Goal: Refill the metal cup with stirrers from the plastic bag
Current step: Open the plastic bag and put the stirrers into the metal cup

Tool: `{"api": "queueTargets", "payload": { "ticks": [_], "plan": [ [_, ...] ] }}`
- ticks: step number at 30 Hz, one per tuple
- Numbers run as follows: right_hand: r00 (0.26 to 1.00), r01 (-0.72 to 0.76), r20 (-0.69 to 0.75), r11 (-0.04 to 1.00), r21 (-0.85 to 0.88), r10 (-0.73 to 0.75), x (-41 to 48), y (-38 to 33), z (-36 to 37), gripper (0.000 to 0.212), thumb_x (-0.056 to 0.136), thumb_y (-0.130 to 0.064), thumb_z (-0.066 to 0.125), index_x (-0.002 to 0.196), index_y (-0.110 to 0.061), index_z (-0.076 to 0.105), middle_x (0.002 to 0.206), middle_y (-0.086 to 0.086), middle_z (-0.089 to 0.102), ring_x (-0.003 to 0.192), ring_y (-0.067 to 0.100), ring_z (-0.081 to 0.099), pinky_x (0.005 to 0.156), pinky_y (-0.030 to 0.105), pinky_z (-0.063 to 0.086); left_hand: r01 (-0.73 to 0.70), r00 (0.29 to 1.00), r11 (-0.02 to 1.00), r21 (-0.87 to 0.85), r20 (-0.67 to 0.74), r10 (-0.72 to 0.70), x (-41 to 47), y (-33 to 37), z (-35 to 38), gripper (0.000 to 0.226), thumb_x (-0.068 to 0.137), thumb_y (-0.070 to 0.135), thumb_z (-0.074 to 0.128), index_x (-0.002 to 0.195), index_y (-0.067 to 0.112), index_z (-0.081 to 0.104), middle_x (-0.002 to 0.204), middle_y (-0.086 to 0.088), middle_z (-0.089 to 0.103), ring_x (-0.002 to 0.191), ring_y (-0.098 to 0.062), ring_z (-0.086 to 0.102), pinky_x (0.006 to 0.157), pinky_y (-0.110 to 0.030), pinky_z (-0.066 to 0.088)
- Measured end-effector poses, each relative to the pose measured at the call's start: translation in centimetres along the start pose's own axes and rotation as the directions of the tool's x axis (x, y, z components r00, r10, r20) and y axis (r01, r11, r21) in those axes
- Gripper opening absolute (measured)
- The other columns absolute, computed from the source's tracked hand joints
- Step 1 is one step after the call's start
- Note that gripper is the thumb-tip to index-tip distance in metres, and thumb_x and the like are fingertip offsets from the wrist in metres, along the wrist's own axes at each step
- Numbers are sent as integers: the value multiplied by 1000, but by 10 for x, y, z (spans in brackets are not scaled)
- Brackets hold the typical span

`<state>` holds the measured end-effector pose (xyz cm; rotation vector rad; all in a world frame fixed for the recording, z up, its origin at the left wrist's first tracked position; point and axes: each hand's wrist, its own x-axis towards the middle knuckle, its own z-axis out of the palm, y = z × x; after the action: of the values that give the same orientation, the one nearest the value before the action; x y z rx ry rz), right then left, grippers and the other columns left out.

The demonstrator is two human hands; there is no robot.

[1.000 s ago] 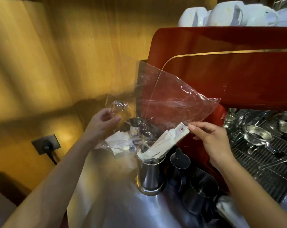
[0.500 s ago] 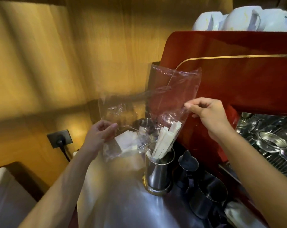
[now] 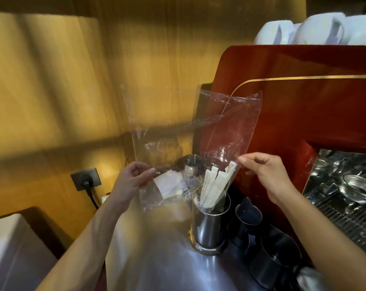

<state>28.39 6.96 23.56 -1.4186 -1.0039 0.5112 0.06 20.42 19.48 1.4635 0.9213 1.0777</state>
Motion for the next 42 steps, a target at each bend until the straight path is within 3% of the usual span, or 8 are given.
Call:
{"api": "queueTargets", "payload": {
  "ticks": [3,7,13,21,26,31,35,42],
  "plan": [
    [1000,12,0,1000,-11,-12,6,-6,2,13,82,-6,63,70,-9,69,71,14,65,66,20,57,51,13,47,38,997,998,42,65,-41,-6,-1,-2,24,72,15,73,93,9,62,80,-4,70,76,-17,66,72,-28,53],
    [995,90,33,996,-14,-89,26,-31,4,15,84,-6,61,71,2,64,61,9,62,59,19,56,48,17,46,24,999,1000,-4,43,-24,-13,1,-1,5,82,3,64,83,2,60,60,1,71,59,-10,65,63,-23,55],
    [987,104,123,995,-8,-102,45,-47,16,15,84,-6,62,70,-6,64,64,6,63,56,10,61,55,27,52,14,1000,1000,-8,-27,-14,-29,2,-3,14,83,3,63,90,-8,57,68,-13,66,63,-24,60,70,-37,48],
    [990,129,56,991,46,-131,39,-34,24,16,83,-12,64,68,-17,65,59,-4,64,57,8,62,57,27,52,-103,987,993,51,-118,108,-27,10,-15,20,84,4,63,96,-12,58,70,-10,67,59,-12,65,61,-18,55],
    [987,85,138,996,-12,-83,31,-19,21,11,82,-15,66,73,-21,69,70,11,62,69,34,51,66,50,41,-110,981,992,62,-153,118,-26,3,-4,15,82,5,66,92,-4,61,72,-5,72,72,-20,68,65,-18,56],
    [995,102,21,995,16,-102,28,-17,16,15,81,-13,66,69,-20,71,68,13,63,64,33,52,58,45,43,-196,945,980,43,-257,200,-21,9,7,11,79,10,69,80,19,63,83,-5,72,85,-21,69,72,-23,53],
    [990,138,-21,989,44,-137,31,-24,11,14,82,-11,65,71,-19,70,69,6,64,62,16,59,59,34,49,-274,925,962,7,-272,266,-19,21,12,16,72,20,74,72,33,65,81,-2,70,81,-16,68,68,-19,53],
    [986,159,18,975,154,-164,27,-28,8,16,85,-6,60,74,-14,68,66,3,67,59,10,62,54,18,52,-159,978,982,-98,-154,143,-19,22,13,14,78,12,69,87,19,60,75,-2,74,70,-14,70,59,-18,53]
  ]
}}
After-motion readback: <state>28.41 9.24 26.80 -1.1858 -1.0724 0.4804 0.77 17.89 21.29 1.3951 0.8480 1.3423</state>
